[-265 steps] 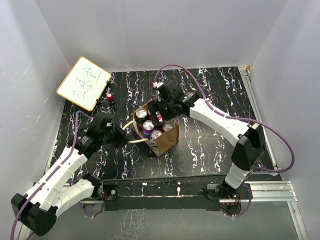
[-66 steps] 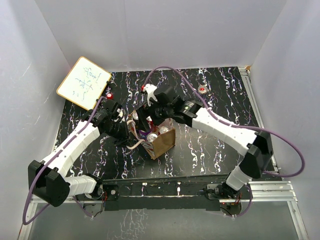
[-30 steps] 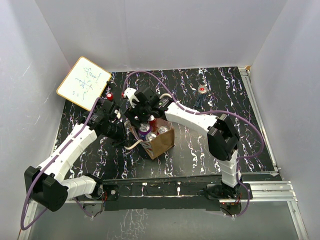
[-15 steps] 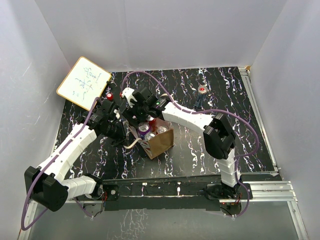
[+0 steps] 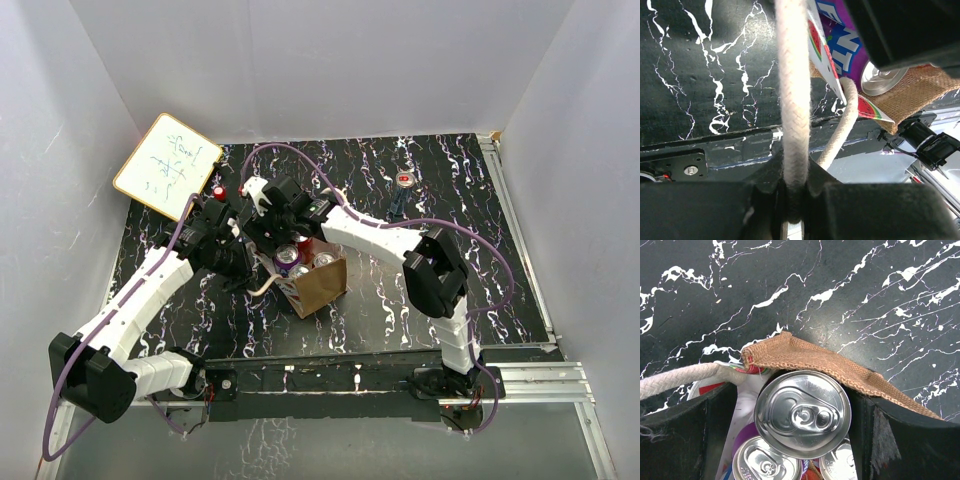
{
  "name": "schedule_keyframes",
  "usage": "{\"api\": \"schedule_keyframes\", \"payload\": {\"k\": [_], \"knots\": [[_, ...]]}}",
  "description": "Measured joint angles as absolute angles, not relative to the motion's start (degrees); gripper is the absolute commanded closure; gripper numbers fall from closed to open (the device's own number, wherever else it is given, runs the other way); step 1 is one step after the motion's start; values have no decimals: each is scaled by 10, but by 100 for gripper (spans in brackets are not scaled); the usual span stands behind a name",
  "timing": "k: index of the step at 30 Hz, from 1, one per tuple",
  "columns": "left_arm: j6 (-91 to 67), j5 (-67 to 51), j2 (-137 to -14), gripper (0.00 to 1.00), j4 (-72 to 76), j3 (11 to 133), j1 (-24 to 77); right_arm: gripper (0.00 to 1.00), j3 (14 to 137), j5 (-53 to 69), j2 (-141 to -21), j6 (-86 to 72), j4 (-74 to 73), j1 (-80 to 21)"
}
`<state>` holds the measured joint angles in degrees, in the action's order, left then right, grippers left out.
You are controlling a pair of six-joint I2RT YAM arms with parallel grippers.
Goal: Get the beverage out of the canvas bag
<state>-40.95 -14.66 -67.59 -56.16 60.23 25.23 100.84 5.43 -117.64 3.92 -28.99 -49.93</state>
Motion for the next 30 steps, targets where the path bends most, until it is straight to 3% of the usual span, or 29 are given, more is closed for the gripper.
{"api": "schedule_keyframes", "payload": {"k": [21, 30], "knots": [[-411, -150, -676, 100, -538, 602, 252, 10, 1015, 29, -1191, 12, -282, -505], [-412, -138, -676, 100, -536, 602, 252, 33, 1051, 23, -1211, 7, -308, -505]]}}
